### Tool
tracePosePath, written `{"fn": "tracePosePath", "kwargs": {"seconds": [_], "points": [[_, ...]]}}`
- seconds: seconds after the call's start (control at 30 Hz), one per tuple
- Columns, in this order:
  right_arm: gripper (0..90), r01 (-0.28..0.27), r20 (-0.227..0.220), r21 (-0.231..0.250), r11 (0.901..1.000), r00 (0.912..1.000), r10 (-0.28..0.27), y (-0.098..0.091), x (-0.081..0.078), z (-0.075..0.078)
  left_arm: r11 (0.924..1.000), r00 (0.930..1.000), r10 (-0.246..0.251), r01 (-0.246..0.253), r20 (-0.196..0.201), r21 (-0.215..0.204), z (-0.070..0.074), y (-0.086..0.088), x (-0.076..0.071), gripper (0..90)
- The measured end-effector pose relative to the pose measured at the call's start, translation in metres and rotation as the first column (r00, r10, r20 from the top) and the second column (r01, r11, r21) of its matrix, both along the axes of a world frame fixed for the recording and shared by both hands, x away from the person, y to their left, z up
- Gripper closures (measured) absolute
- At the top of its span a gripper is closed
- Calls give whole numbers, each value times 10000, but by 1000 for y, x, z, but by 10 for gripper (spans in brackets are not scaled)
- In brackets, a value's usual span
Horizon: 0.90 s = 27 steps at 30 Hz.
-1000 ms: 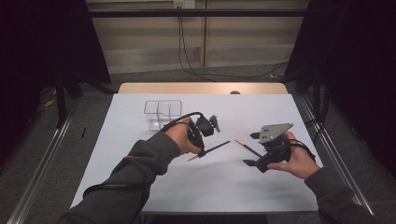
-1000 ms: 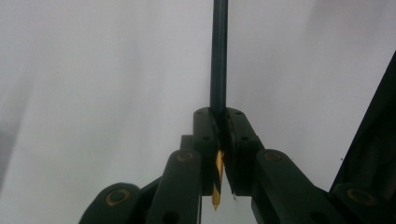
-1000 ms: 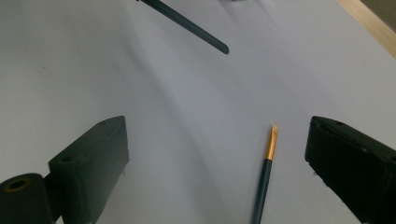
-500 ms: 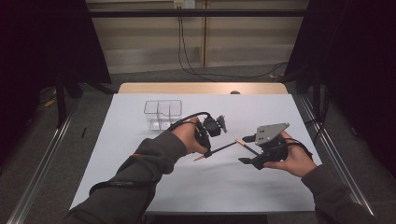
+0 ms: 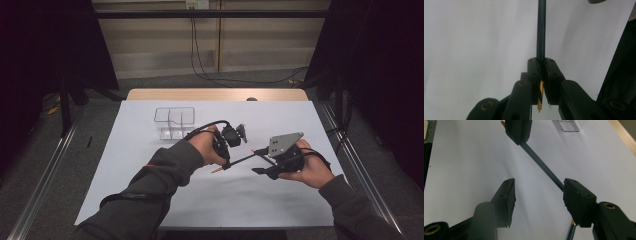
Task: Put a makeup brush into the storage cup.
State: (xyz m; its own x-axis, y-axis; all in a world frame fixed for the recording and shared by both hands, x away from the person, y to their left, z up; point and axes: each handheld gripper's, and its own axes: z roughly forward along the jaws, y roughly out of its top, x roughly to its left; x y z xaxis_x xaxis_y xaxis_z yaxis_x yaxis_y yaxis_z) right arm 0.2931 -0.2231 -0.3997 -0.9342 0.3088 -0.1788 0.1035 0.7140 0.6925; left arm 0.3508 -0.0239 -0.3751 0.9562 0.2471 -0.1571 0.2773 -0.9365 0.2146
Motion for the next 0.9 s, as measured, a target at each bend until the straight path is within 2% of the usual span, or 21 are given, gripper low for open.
{"fn": "tracePosePath", "kwargs": {"seconds": [0.17, 0.3, 0.37, 0.47, 0.53, 0.6, 0.67, 0.8, 0.9], "points": [[449, 29, 210, -15, 10000, 9998, -29, 1, 1, 3, 10000, 9999, 85, -85, -62, -11, 0, 0, 0, 842], [436, 322, 407, 74, 9995, 9986, -325, -3, 2, 8, 9999, 9998, -165, 165, -83, 23, 0, -1, -1, 842], [440, 385, 426, 207, 9990, 9983, -393, -5, 4, 10, 9998, 9999, -165, 165, -39, -104, 0, -2, -3, 842], [542, 196, 303, 112, 9997, 9993, -199, -1, 4, 10, 9993, 9994, -340, 339, -94, -178, 1, -5, -5, 842], [548, 137, 380, -56, 9999, 9992, -135, 2, 3, 8, 9991, 9993, -360, 357, -108, -222, 1, -6, -6, 842], [593, -57, 242, -69, 10000, 9997, 59, 4, 4, 6, 9987, 9990, -418, 414, -132, -309, 2, -7, -6, 842], [616, -65, 239, -300, 9995, 9997, 72, 6, 3, 4, 9987, 9992, -375, 370, -140, -355, 3, -7, -7, 842], [686, -110, 210, -422, 9990, 9997, 119, 7, 4, 3, 9976, 9983, -553, 546, -162, -429, 3, -9, -8, 842], [693, -153, 206, -474, 9988, 9997, 163, 7, 4, 5, 9976, 9985, -533, 526, -142, -459, 5, -10, -8, 842]]}}
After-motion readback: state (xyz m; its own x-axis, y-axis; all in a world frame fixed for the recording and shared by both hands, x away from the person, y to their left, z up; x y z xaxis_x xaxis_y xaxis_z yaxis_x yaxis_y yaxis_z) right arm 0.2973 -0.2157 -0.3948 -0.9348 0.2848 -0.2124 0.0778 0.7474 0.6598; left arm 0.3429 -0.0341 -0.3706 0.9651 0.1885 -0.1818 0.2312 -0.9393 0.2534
